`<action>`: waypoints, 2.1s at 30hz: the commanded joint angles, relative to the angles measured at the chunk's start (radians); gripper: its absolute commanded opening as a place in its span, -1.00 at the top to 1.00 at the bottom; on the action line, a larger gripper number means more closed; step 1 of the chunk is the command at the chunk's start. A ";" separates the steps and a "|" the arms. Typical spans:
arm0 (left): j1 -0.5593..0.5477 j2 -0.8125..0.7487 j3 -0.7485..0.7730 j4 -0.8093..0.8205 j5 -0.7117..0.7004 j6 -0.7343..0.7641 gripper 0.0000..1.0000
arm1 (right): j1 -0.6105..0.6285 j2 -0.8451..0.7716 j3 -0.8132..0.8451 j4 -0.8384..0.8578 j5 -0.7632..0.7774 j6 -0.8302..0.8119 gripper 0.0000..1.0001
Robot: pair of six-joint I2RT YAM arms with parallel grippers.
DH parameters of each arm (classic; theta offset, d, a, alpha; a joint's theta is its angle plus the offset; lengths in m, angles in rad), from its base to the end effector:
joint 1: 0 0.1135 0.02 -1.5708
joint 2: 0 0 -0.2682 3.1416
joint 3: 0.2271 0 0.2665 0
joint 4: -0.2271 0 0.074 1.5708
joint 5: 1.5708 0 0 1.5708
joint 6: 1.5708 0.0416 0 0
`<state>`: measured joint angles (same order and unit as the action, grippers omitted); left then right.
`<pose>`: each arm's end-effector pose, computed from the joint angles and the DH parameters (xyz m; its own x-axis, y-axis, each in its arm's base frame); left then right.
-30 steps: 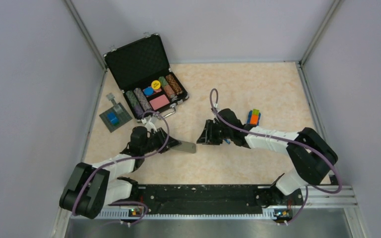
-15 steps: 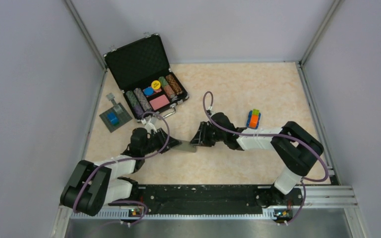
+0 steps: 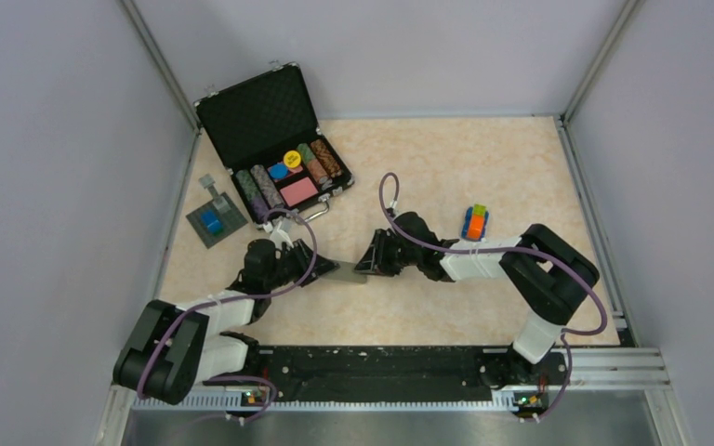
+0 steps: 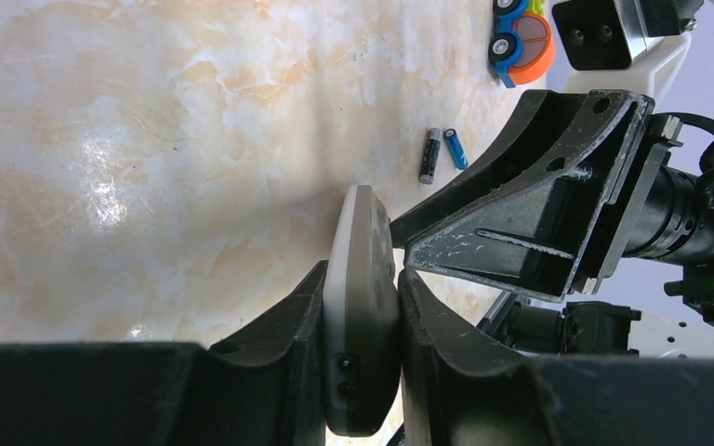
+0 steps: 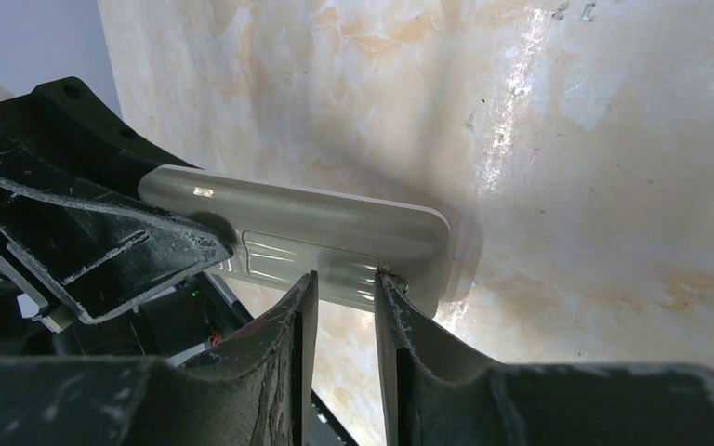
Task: Load the batteries into the remote control
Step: Remove the battery cover from the remote control.
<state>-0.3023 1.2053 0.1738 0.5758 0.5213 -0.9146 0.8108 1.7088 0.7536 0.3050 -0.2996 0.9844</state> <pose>0.1922 -0.0816 0.1236 -0.7991 -0.4705 -0.3742 0.0851 0.5277 -0.8452 0.2297 0.2595 0.1330 -0.9424 0.1636 -0.2916 -0.1254 0.6355 0.7619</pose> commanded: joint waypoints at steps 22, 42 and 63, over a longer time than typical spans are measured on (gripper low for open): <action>-0.001 0.066 0.028 -0.208 -0.125 0.147 1.00 | 0.009 -0.054 0.040 -0.028 0.045 -0.048 0.42; 0.000 0.075 0.033 -0.221 -0.139 0.161 1.00 | 0.009 -0.031 0.035 -0.058 0.051 -0.049 0.43; -0.001 0.076 0.030 -0.218 -0.134 0.164 1.00 | 0.008 0.041 0.076 -0.124 0.059 -0.051 0.41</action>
<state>-0.3027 1.2419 0.2268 0.5091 0.5171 -0.8730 0.8108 1.7050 0.7883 0.2222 -0.2546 0.9504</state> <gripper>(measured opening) 0.328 0.290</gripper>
